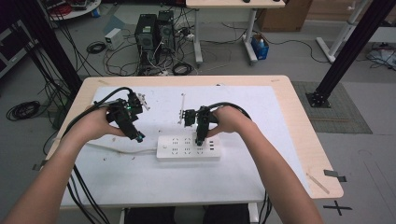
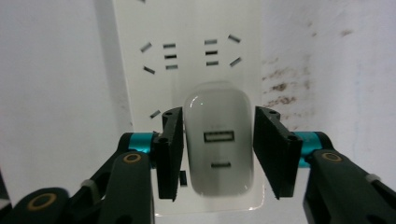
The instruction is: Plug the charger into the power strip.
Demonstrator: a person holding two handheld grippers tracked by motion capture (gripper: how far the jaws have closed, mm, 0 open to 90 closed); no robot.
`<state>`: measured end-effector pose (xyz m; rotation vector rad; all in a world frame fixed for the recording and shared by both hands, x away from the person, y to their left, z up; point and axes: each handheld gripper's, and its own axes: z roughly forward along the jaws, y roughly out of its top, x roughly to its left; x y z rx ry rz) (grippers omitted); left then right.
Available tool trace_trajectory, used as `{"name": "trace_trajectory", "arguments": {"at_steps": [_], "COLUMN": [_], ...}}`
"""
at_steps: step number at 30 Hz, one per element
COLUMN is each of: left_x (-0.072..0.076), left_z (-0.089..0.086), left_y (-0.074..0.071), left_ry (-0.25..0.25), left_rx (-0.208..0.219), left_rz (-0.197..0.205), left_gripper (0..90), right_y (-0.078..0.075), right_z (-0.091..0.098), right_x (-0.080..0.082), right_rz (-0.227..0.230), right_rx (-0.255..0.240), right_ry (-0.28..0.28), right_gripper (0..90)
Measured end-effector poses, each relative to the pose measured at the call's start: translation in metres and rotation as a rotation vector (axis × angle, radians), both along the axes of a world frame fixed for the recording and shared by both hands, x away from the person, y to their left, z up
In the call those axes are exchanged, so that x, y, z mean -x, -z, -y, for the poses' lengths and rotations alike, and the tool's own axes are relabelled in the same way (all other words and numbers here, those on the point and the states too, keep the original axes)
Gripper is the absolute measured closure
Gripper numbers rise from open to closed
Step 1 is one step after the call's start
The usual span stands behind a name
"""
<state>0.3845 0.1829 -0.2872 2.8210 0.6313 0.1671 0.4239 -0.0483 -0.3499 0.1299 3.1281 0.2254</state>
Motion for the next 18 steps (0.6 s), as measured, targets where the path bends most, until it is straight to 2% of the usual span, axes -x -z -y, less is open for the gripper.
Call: {"name": "trace_trajectory", "arguments": {"at_steps": [1,4,5,8,10,15,17,18], "left_x": [-0.001,-0.003,-0.004,-0.006,-0.006,-0.011,-0.013,-0.014], "left_z": [-0.001,-0.006,-0.008,-0.010,-0.011,-0.013,-0.013,-0.013], "left_y": [0.000,-0.003,-0.003,-0.006,-0.007,-0.005,-0.003,-0.003], "left_ry": [0.000,-0.029,-0.038,-0.036,-0.041,-0.052,-0.071,-0.081], "left_rx": [0.005,0.018,0.032,0.040,0.047,0.054,0.055,0.057], "left_rz": [0.004,0.007,0.008,0.016,0.020,0.012,0.010,0.010], "left_gripper": [23.6,23.6,23.6,23.6,23.6,23.5,23.6,23.6], "right_y": [-0.006,-0.022,-0.028,-0.042,-0.051,-0.069,-0.071,-0.071], "right_z": [0.003,0.013,0.020,0.039,0.056,0.102,0.120,0.128], "right_x": [0.000,0.003,0.004,0.010,0.012,0.017,0.019,0.019], "right_rz": [0.005,0.010,0.014,0.014,0.061,0.147,0.150,0.148], "right_rx": [-0.014,-0.035,-0.028,-0.054,-0.083,-0.134,-0.140,-0.144], "right_ry": [0.045,0.126,0.169,0.274,0.358,0.666,0.775,0.807], "right_gripper": [34.7,24.3,22.3,22.3,22.2,21.7,20.0,20.1]}}
